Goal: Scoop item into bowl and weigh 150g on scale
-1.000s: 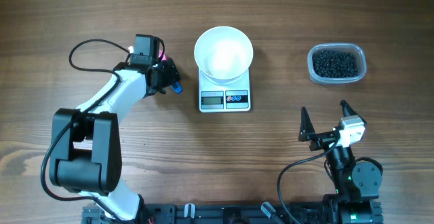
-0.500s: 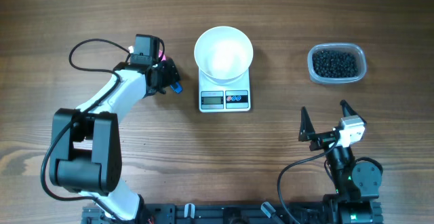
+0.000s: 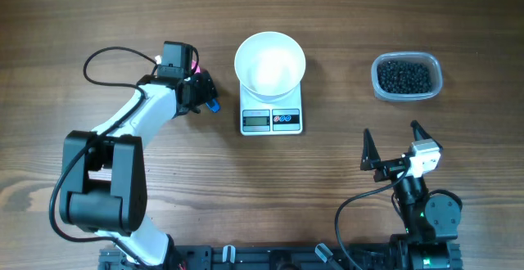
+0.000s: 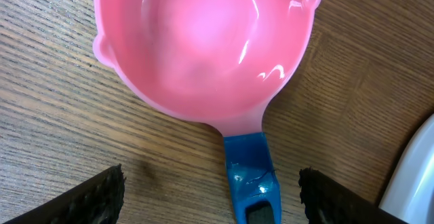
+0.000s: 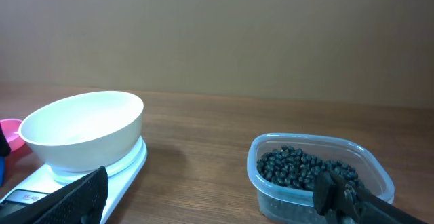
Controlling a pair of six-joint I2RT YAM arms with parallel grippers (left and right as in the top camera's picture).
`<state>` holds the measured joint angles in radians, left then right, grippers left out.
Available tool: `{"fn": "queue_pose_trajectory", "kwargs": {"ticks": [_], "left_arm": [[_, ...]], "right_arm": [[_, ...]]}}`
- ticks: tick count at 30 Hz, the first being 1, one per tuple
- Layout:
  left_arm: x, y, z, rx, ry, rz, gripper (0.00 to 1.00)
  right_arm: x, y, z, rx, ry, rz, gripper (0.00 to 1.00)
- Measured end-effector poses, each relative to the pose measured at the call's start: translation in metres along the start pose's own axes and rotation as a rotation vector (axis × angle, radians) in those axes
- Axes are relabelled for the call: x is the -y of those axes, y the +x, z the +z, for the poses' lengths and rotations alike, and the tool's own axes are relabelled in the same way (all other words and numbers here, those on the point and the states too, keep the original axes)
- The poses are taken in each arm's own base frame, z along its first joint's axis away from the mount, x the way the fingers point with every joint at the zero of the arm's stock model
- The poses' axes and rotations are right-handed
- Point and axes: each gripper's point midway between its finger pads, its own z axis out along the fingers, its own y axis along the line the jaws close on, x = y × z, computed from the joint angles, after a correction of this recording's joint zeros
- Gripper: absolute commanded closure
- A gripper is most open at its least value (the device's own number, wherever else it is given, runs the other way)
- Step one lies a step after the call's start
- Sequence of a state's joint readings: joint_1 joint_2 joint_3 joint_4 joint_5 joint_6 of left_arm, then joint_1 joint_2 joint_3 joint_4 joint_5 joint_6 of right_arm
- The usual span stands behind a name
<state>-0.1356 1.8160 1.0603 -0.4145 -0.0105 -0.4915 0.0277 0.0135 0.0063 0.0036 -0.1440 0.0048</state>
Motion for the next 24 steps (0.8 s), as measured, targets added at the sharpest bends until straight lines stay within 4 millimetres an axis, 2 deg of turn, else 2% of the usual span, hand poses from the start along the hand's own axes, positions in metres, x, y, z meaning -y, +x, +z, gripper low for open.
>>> {"fn": "queue_pose_trajectory", "kwargs": {"ticks": [24], "left_arm": [[0.0000, 0.0000, 0.0000, 0.000, 0.000, 0.000, 0.11]], "right_arm": [[0.0000, 0.0000, 0.0000, 0.000, 0.000, 0.000, 0.00]]}}
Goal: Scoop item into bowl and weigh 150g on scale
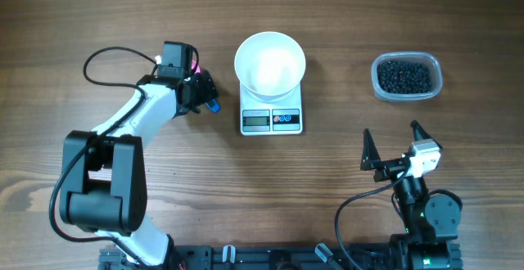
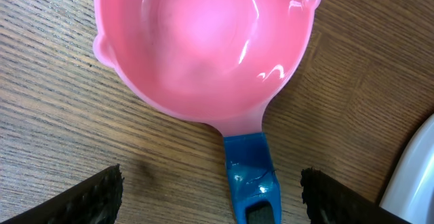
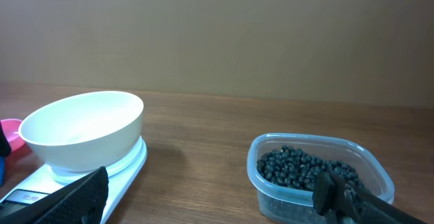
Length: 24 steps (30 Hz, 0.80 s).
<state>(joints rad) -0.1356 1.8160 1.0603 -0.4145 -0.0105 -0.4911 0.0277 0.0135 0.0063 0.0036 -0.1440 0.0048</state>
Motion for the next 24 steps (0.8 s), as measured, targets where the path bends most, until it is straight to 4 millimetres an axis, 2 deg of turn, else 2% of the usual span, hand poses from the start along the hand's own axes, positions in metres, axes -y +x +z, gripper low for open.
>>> {"fn": "queue_pose_trajectory", "kwargs": {"ticks": [24], "left_arm": [[-0.0010, 0.0016, 0.0000, -0.006, -0.004, 0.000, 0.10]], "right_arm": [[0.0000, 0.0000, 0.0000, 0.000, 0.000, 0.000, 0.00]]}}
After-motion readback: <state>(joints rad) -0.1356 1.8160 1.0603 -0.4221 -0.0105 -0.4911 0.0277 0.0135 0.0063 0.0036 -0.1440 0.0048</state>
